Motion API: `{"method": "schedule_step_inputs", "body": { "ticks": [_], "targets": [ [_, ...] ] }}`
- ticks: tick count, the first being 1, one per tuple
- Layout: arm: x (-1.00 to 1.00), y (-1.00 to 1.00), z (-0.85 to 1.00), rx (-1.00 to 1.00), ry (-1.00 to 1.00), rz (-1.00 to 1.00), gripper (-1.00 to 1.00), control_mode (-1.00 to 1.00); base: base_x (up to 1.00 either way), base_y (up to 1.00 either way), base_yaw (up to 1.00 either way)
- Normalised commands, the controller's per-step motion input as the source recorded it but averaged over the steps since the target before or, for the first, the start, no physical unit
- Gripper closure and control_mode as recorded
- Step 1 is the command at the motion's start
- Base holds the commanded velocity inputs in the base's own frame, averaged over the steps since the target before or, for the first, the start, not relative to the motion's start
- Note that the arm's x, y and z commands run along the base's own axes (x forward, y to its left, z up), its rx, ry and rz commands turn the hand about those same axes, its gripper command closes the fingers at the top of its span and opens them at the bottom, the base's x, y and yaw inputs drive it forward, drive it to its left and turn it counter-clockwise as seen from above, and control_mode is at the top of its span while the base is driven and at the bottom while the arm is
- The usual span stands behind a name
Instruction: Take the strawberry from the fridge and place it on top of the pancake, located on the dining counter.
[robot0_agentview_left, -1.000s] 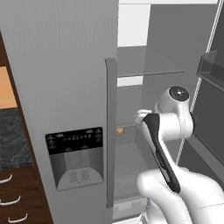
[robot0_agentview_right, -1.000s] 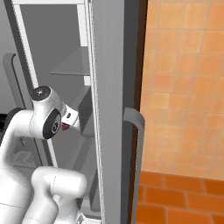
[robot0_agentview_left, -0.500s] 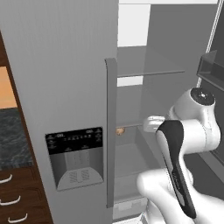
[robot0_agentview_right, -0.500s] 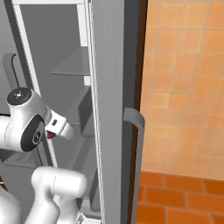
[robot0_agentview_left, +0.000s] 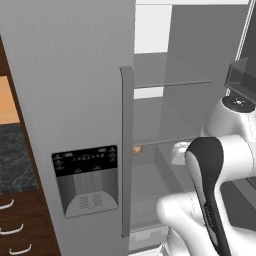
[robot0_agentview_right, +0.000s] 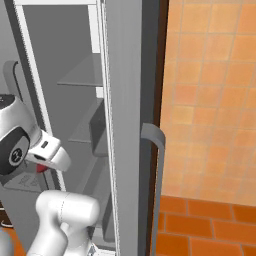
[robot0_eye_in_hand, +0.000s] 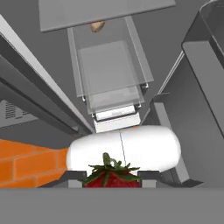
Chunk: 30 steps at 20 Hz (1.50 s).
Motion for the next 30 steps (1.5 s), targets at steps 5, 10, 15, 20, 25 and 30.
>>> {"method": "schedule_step_inputs", "body": {
  "ticks": [5, 10, 15, 20, 25, 30],
  "targets": [
    [-0.21, -0.19, -0.16, 0.0, -0.03, -0.03, 1.0, -1.0, 0.0, 0.0, 0.0],
    [0.0, 0.0, 0.0, 0.0, 0.0, 0.0, 1.0, -1.0, 0.0, 0.0, 0.0],
    [-0.1, 0.0, 0.0, 0.0, 0.0, 0.0, 1.0, 1.0, -0.47, 0.18, 0.0],
    [0.0, 0.0, 0.0, 0.0, 0.0, 0.0, 1.0, 1.0, -0.98, 0.56, -0.06],
    [0.0, 0.0, 0.0, 0.0, 0.0, 0.0, 1.0, 1.0, -0.99, 0.53, -0.37],
    [0.0, 0.0, 0.0, 0.0, 0.0, 0.0, 1.0, 1.0, -0.85, 0.25, -0.73]
  ]
}}
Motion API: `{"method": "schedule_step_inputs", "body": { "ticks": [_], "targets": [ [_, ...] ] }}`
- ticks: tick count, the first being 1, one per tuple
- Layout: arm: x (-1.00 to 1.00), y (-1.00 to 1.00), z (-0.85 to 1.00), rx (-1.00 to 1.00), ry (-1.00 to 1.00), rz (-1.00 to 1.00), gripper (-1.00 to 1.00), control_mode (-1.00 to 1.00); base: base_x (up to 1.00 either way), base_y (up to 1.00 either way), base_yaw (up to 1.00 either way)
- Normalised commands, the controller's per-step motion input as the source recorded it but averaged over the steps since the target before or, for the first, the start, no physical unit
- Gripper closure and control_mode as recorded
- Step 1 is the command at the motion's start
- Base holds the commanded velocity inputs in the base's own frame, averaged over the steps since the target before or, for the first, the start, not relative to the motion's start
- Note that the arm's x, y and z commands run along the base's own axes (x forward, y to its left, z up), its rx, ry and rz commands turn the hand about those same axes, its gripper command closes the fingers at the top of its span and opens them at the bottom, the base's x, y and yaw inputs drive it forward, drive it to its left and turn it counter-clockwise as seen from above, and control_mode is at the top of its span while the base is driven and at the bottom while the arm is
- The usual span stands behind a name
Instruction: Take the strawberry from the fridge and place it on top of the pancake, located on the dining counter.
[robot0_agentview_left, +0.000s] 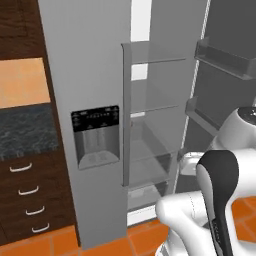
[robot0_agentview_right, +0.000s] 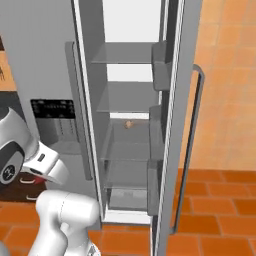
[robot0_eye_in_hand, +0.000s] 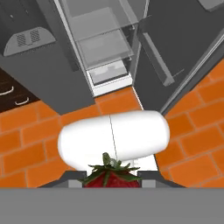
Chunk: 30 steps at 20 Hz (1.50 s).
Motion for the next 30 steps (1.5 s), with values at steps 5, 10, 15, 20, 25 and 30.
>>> {"method": "schedule_step_inputs", "body": {
  "ticks": [5, 10, 15, 20, 25, 30],
  "targets": [
    [0.0, 0.0, 0.0, 0.0, 0.0, 0.0, 1.0, 1.0, -0.48, 0.0, -0.82],
    [0.0, 0.0, 0.0, 0.0, 0.0, 0.0, 1.0, 1.0, -0.24, 0.13, -0.86],
    [0.0, 0.0, 0.0, 0.0, 0.0, 0.0, 1.0, 1.0, -0.49, 0.08, -0.76],
    [0.0, 0.0, 0.0, 0.0, 0.0, 0.0, 1.0, 1.0, -0.26, -0.02, -0.79],
    [0.0, 0.0, 0.0, 0.0, 0.0, 0.0, 1.0, 1.0, -0.01, -0.21, -0.85],
    [0.0, 0.0, 0.0, 0.0, 0.0, 0.0, 1.0, 1.0, 0.1, -0.5, -0.81]
  ]
}}
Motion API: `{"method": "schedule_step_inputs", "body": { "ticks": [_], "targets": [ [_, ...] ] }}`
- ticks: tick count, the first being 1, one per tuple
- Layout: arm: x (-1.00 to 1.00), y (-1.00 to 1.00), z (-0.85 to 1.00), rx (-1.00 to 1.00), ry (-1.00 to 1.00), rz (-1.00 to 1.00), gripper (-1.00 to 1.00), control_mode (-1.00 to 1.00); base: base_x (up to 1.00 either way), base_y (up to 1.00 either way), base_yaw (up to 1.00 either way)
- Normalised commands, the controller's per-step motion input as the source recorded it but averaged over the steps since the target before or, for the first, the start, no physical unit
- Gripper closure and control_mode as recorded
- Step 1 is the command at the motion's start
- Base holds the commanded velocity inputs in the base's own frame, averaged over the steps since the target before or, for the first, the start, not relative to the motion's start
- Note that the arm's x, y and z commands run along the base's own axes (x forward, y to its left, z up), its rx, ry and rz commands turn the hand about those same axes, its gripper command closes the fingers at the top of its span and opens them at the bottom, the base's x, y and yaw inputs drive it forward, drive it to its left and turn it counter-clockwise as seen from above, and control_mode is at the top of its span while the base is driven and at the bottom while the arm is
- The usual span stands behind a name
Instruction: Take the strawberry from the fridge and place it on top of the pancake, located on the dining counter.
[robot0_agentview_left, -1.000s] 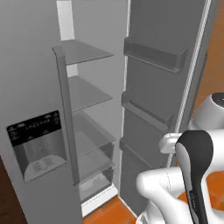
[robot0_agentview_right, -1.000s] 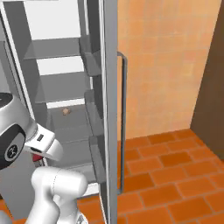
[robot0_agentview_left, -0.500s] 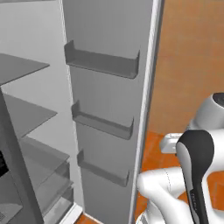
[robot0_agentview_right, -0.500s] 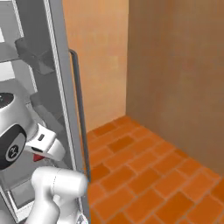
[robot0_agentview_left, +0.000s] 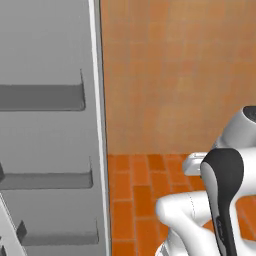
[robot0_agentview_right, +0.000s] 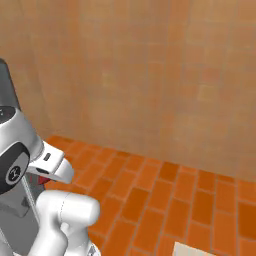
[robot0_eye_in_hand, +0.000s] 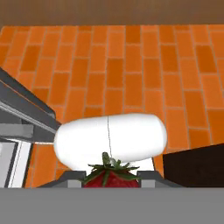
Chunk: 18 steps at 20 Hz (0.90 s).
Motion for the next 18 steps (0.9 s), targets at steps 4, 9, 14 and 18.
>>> {"method": "schedule_step_inputs", "body": {
  "ticks": [4, 9, 14, 18],
  "targets": [
    [0.0, 0.0, 0.0, 0.0, 0.0, 0.0, 1.0, 1.0, 0.69, -0.35, -0.53],
    [0.0, 0.0, 0.0, 0.0, 0.0, 0.0, 1.0, 1.0, 0.9, -0.13, -0.3],
    [0.0, 0.0, 0.0, 0.0, 0.0, 0.0, 1.0, 1.0, 0.91, -0.21, -0.32],
    [0.0, 0.0, 0.0, 0.0, 0.0, 0.0, 1.0, 1.0, 0.86, -0.46, -0.4]
  ]
}}
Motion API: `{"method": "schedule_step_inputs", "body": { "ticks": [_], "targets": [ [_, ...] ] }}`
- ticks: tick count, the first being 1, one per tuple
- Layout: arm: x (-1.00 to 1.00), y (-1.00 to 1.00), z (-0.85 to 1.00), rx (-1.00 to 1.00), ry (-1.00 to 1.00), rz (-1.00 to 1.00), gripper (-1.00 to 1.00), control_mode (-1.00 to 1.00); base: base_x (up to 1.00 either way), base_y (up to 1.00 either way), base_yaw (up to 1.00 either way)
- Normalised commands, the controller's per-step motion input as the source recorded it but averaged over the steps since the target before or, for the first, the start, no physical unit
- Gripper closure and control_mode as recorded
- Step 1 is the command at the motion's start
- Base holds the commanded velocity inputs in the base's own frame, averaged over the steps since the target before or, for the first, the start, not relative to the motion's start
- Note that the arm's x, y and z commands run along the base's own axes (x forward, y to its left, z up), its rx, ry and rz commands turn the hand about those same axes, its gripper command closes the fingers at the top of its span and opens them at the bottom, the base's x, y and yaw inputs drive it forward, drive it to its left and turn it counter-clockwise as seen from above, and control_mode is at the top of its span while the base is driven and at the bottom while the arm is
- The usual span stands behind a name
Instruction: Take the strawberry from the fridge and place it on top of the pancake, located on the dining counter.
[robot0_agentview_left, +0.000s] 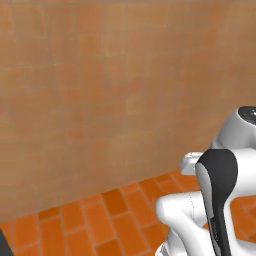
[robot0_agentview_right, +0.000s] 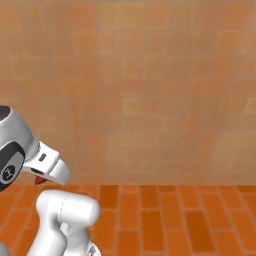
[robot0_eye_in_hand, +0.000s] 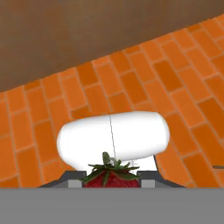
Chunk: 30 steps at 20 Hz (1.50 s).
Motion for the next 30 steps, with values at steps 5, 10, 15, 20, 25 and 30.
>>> {"method": "schedule_step_inputs", "body": {
  "ticks": [5, 10, 15, 20, 25, 30],
  "targets": [
    [0.0, 0.0, 0.0, 0.0, 0.0, 0.0, 1.0, 1.0, 0.74, -0.59, -0.58],
    [0.0, 0.0, 0.0, 0.0, 0.0, 0.0, 1.0, 1.0, 0.38, -0.43, -0.73],
    [0.0, 0.0, 0.0, 0.0, 0.0, 0.0, 1.0, 1.0, 0.47, -0.08, -0.77],
    [0.0, 0.0, 0.0, 0.0, 0.0, 0.0, 1.0, 1.0, 0.67, 0.0, -0.73],
    [0.0, 0.0, 0.0, 0.0, 0.0, 0.0, 1.0, 1.0, 0.77, 0.23, -0.73],
    [0.0, 0.0, 0.0, 0.0, 0.0, 0.0, 1.0, 1.0, 0.76, 0.31, -0.74]
  ]
}}
